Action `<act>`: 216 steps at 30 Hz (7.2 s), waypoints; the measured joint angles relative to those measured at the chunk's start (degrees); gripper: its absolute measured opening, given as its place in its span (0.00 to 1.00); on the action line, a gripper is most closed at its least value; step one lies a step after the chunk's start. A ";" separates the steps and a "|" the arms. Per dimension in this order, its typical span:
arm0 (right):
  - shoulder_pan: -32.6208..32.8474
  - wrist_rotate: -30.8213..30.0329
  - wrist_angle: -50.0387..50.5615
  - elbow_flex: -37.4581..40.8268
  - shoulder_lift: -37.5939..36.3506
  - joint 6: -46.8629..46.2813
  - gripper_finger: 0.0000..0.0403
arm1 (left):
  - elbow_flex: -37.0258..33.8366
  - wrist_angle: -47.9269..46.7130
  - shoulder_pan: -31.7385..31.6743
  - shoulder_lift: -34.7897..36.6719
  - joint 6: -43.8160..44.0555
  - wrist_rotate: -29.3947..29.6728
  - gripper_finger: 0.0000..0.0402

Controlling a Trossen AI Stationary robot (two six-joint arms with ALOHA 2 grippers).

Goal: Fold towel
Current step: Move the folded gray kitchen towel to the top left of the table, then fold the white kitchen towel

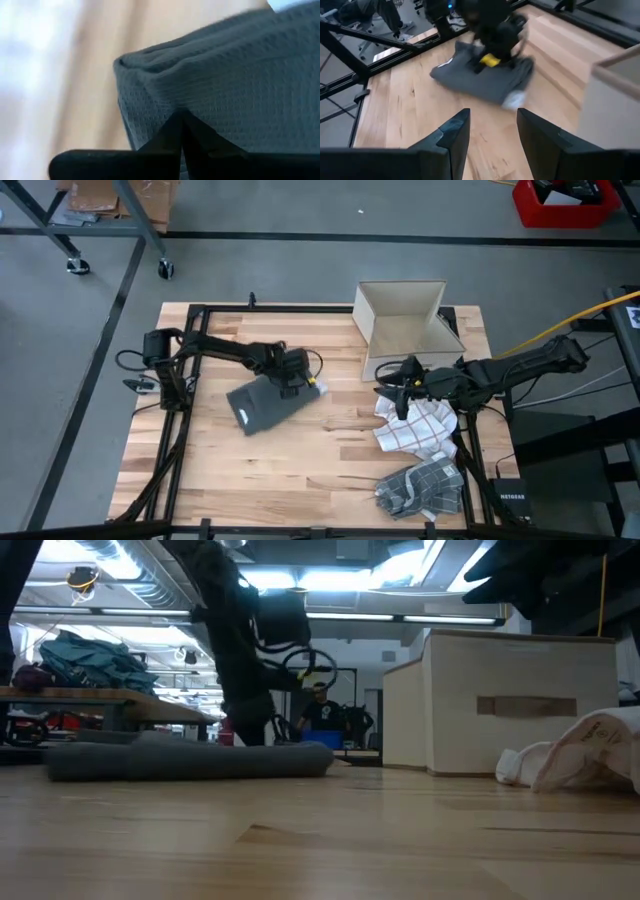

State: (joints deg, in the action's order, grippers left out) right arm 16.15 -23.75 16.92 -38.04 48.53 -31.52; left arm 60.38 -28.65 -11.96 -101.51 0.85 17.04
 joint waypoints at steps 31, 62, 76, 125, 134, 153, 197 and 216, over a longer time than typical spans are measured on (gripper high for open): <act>-0.01 2.41 -7.89 0.02 8.75 0.05 0.41 | 0.00 -11.39 -27.11 3.62 -10.23 -1.51 0.00; -0.05 0.88 -10.89 -0.05 8.73 0.32 0.41 | 0.00 15.70 0.93 12.81 -1.01 -28.96 0.10; -0.05 -0.92 -17.58 -0.09 8.73 1.66 0.41 | 0.04 50.39 12.73 -0.82 -4.34 -28.31 0.43; 0.37 38.34 24.25 -10.85 25.98 -44.97 0.41 | 3.34 47.83 8.99 -8.24 4.58 -26.16 0.41; 2.84 35.86 35.22 -27.26 43.32 -44.27 0.41 | 3.34 41.07 7.77 -8.24 -1.26 -26.23 0.41; 5.63 32.44 52.20 -40.88 61.16 -44.24 0.41 | 3.32 36.54 7.82 -8.24 -6.87 -26.23 0.41; 1.51 -10.02 73.15 -73.57 54.56 -22.27 0.01 | 3.34 15.28 7.95 17.98 -6.97 -26.49 0.22; 1.07 -27.35 53.81 -94.40 46.95 16.11 0.01 | 3.34 14.74 7.78 43.57 -20.91 -25.44 0.22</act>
State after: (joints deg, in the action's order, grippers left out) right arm 17.22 -51.10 70.72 -132.44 95.48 -15.41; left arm 63.72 -13.91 -4.19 -57.94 -20.06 -8.40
